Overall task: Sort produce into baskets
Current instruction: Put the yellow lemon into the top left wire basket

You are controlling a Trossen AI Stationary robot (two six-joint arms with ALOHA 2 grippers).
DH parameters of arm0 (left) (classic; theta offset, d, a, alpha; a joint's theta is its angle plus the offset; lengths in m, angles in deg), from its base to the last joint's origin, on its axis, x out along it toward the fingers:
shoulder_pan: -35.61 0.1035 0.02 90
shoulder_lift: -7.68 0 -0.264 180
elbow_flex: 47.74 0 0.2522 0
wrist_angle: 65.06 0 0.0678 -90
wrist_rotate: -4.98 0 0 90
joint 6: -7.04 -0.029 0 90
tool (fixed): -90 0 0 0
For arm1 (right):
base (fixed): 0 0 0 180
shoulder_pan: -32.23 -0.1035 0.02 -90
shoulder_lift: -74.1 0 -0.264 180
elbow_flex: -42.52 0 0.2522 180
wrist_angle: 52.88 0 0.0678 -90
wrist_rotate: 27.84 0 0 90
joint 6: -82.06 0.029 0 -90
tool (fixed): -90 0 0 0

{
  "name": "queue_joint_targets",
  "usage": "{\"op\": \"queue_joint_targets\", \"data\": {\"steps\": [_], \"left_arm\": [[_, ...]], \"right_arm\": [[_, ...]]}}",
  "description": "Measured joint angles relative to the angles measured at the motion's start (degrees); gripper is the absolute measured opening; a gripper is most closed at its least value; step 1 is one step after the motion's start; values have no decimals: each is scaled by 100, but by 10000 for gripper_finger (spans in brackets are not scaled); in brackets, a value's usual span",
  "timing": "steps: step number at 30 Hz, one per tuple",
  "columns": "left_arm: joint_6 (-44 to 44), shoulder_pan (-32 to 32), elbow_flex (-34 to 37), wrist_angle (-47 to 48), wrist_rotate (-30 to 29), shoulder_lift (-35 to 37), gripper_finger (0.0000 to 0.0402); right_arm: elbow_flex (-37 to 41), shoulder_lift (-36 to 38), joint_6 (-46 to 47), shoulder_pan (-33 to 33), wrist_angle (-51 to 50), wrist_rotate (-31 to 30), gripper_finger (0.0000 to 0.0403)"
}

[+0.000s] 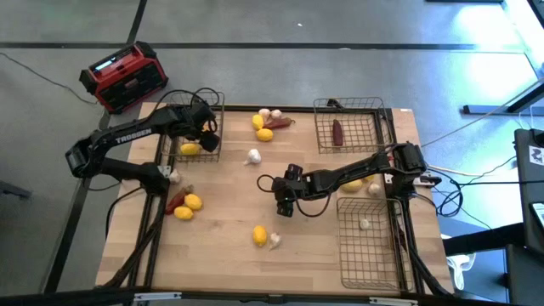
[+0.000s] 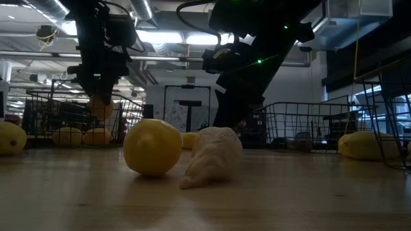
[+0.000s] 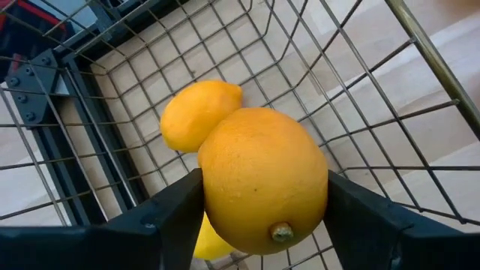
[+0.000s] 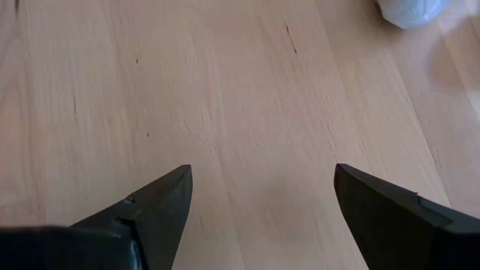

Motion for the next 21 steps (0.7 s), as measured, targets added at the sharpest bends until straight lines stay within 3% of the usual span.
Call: {"op": "queue_joint_targets", "data": {"steps": [7, 15, 21], "left_arm": [[-131, -66, 0, 0, 2, 19, 299], [-149, -130, -247, -5, 29, 526, 303], [-80, -566, -323, -7, 134, 1182, 303]], "right_arm": [[0, 0, 0, 0, 0, 0, 319], [0, 0, 0, 0, 0, 0, 319], [0, 0, 0, -1, 0, 0, 319]]}}
